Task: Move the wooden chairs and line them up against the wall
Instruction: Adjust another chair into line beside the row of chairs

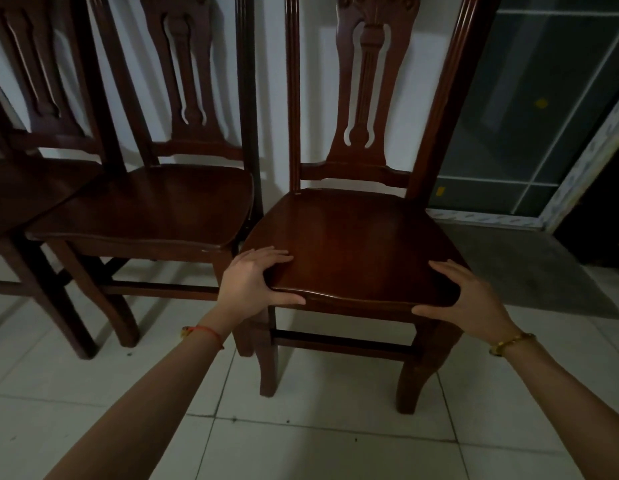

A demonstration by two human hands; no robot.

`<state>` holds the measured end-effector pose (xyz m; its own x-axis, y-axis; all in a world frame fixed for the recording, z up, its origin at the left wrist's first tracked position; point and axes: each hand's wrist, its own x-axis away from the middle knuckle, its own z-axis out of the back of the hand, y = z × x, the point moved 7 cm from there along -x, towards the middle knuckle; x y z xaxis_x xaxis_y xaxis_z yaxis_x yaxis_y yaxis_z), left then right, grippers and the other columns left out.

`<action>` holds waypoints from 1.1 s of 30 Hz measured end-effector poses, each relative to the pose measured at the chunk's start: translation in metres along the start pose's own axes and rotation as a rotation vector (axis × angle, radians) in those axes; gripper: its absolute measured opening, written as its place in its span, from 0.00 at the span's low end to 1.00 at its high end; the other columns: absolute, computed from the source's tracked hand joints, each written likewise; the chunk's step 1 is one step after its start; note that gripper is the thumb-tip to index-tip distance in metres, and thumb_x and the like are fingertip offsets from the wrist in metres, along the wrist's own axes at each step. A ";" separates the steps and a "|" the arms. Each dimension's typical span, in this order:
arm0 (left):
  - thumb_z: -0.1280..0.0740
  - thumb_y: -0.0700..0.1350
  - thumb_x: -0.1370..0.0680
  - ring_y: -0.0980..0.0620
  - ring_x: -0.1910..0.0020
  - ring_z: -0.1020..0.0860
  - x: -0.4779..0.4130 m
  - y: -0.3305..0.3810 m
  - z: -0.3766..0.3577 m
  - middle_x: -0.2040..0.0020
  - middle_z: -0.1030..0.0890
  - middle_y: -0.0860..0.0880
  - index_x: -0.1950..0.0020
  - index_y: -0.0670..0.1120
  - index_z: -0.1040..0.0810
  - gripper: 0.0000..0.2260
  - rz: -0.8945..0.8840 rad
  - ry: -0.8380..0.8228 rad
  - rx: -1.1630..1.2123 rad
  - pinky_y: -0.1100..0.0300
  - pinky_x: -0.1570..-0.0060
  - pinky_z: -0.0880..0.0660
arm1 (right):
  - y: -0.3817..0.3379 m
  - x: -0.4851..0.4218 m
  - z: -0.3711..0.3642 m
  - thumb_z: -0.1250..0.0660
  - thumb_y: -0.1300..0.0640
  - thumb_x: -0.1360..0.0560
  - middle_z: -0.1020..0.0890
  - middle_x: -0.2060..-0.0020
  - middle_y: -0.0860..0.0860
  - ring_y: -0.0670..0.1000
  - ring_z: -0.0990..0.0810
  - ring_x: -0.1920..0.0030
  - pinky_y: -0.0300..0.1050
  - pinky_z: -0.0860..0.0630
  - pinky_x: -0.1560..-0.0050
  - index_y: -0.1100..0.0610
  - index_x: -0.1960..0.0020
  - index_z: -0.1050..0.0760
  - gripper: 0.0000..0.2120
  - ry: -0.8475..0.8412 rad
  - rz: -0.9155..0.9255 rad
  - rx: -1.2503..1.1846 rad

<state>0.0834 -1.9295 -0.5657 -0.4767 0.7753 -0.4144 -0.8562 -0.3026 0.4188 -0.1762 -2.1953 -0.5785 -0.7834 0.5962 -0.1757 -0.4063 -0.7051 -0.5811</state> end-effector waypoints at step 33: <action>0.24 0.66 0.35 0.54 0.25 0.35 -0.056 -0.027 0.002 0.26 0.30 0.51 0.22 0.53 0.37 0.46 0.087 0.078 0.242 0.48 0.25 0.39 | 0.004 -0.080 -0.007 0.39 0.16 0.46 0.34 0.25 0.49 0.50 0.42 0.23 0.62 0.53 0.24 0.47 0.24 0.38 0.58 0.075 0.102 0.194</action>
<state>0.1335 -1.9635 -0.5519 -0.5680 0.7043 -0.4257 -0.7433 -0.2170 0.6328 -0.1117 -2.2426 -0.5724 -0.7910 0.5396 -0.2883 -0.4151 -0.8196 -0.3950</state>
